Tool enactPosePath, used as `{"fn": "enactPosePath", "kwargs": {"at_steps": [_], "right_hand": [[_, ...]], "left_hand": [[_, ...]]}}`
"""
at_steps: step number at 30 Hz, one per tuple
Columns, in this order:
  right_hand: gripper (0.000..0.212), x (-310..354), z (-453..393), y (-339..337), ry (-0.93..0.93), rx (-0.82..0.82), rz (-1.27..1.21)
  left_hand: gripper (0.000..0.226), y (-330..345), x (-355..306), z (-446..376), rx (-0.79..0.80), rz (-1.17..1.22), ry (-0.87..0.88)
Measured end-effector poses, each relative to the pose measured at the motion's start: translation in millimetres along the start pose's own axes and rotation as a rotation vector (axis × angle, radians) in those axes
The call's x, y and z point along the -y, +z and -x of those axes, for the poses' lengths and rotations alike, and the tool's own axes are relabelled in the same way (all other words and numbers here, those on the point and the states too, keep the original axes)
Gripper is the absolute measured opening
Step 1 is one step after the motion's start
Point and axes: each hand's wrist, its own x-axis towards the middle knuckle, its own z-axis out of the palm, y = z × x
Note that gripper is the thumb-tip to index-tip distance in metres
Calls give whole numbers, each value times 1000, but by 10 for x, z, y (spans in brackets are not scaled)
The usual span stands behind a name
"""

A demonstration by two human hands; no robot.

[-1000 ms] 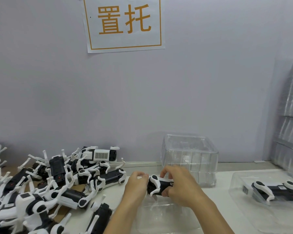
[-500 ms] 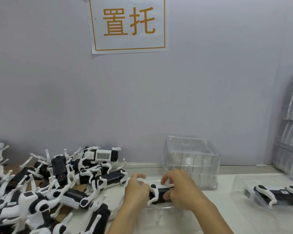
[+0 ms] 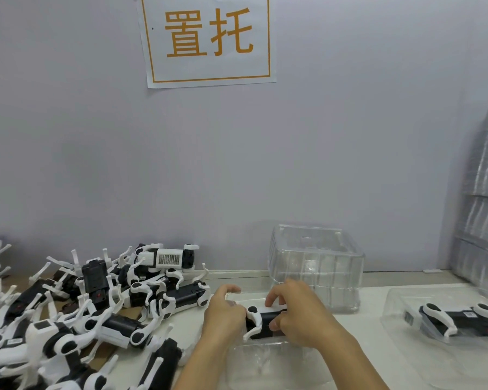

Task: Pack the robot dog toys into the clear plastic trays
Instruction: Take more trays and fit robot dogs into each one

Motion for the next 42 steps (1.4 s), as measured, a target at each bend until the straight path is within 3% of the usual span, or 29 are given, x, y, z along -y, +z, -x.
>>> {"fn": "enactPosePath", "kwargs": {"at_steps": [3, 8, 11, 23, 28, 36, 42], "right_hand": [[37, -3, -2, -3, 4, 1, -3], [38, -3, -5, -19, 4, 11, -2], [38, 0, -5, -24, 7, 18, 6], [38, -10, -12, -12, -4, 25, 13], [35, -10, -4, -17, -16, -15, 0], [37, -67, 40, -224, 71, -35, 2], [18, -164, 101, -402, 128, -35, 81]], "left_hand": [[39, -33, -70, 55, 9, -102, 93], [4, -205, -191, 72, 201, -353, 192], [14, -305, -178, 77, 302, -481, 220], [8, -100, -149, 58, 250, -647, 274], [20, 104, -71, 57, 160, -802, 399], [10, 69, -16, 8, 154, -698, 419], [8, 48, 5, -20, 152, -684, 428]]}}
